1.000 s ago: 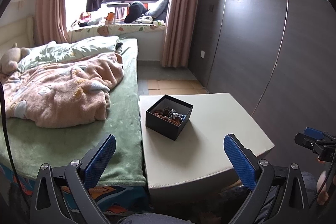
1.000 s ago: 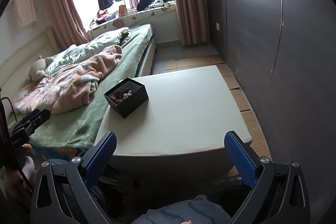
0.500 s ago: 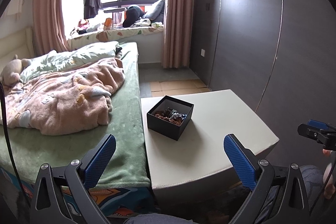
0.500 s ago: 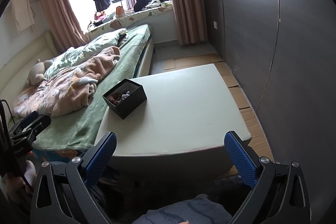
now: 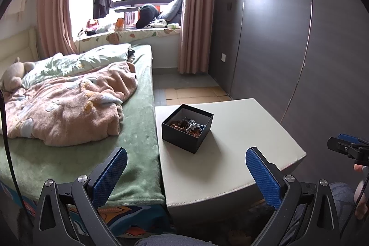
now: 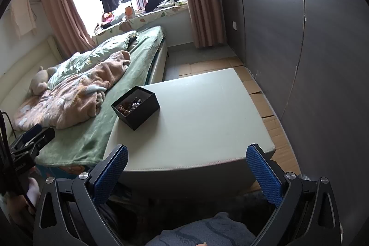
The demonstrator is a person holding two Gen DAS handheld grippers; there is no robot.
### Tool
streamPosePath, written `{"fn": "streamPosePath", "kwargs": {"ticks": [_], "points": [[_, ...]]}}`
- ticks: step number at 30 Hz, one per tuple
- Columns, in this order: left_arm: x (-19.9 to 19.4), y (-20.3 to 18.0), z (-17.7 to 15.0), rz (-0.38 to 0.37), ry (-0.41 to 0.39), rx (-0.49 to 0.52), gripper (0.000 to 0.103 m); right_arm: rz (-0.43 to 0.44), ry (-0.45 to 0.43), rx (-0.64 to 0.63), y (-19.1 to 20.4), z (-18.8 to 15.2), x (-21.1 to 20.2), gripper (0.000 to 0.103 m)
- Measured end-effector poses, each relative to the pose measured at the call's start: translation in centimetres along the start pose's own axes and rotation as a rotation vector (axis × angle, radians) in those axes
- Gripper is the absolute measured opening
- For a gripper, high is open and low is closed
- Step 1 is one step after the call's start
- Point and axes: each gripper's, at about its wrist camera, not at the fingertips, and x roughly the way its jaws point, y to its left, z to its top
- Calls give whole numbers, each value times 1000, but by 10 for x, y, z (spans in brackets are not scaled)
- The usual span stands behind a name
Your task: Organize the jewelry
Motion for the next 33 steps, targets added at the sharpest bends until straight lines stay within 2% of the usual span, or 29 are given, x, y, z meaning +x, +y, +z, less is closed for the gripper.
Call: {"fn": "streamPosePath", "kwargs": {"ticks": [8, 33], "points": [[-5, -7, -1, 0, -24, 31, 102, 0, 0, 3, -2, -1, -1, 103], [-4, 0, -2, -3, -17, -6, 102, -19, 15, -8, 6, -4, 0, 103]]}}
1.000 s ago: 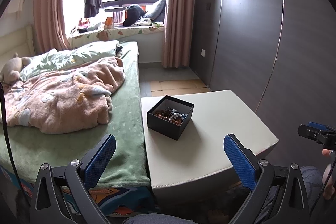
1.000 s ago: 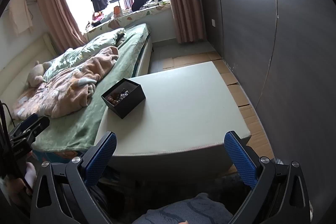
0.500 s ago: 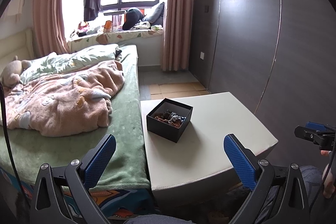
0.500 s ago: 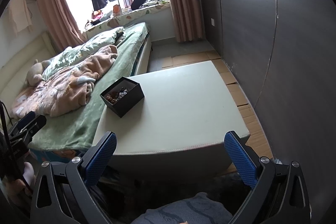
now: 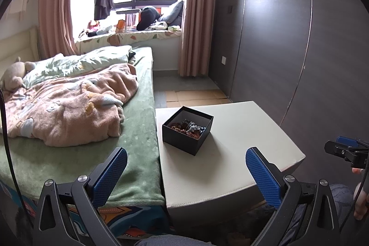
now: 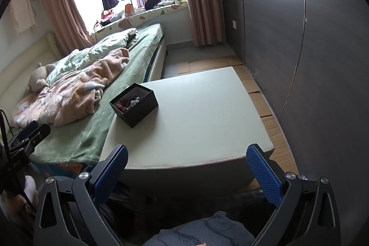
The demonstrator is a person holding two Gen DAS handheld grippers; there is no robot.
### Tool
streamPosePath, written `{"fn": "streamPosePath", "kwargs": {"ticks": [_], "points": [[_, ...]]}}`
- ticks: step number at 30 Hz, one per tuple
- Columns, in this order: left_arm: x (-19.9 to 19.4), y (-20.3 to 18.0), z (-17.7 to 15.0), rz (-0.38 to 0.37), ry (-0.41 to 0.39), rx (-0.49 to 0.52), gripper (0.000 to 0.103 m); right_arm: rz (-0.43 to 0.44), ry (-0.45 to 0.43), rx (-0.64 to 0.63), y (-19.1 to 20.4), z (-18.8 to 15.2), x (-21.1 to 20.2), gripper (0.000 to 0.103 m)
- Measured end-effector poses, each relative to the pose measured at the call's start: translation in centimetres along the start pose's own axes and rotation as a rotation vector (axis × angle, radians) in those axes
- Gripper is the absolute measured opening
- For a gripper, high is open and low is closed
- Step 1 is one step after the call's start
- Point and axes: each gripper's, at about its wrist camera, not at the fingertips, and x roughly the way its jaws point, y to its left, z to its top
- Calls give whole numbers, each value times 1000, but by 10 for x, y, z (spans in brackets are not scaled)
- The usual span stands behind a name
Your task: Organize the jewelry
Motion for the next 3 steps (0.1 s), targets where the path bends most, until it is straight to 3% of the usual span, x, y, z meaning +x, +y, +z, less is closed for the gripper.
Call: {"fn": "streamPosePath", "kwargs": {"ticks": [3], "points": [[1, 0, 0, 3, 5, 2, 102, 3, 3, 5, -1, 0, 0, 103]]}}
